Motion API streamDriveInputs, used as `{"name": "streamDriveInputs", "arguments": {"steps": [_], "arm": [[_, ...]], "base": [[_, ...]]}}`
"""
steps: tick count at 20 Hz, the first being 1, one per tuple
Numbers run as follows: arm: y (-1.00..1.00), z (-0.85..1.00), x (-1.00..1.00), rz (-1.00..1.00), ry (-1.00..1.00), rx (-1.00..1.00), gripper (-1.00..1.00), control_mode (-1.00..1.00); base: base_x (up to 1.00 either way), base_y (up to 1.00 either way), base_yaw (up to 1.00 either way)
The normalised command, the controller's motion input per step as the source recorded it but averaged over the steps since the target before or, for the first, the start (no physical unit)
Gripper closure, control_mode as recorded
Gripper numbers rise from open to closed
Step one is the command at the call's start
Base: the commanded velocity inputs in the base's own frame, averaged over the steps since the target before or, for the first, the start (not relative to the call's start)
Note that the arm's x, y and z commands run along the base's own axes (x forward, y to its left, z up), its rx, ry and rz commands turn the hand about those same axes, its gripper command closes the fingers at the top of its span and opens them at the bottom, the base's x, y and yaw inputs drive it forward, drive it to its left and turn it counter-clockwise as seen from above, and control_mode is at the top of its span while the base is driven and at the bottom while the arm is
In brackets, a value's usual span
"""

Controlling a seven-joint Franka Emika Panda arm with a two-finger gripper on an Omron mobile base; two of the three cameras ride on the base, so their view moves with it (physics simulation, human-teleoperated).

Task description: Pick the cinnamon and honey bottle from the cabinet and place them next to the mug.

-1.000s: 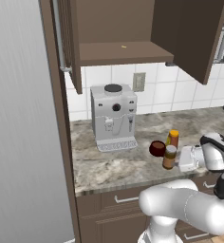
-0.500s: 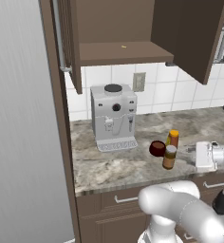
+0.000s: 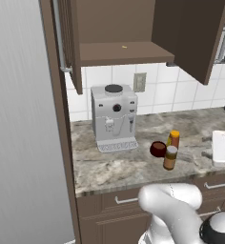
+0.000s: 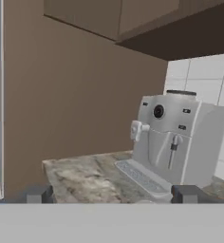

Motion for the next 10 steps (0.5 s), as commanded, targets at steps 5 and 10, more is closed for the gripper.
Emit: {"name": "streamDriveInputs", "arguments": {"steps": [5, 10], "arm": [[0.13, 0.6, -0.35, -0.01, 0.0, 0.0, -1.0, -1.0], [0.65, 0.46, -0.27, -0.1, 0.04, -0.09, -1.0, -1.0]], "base": [[0.0, 0.0, 0.0], [0.0, 0.0, 0.0]]}}
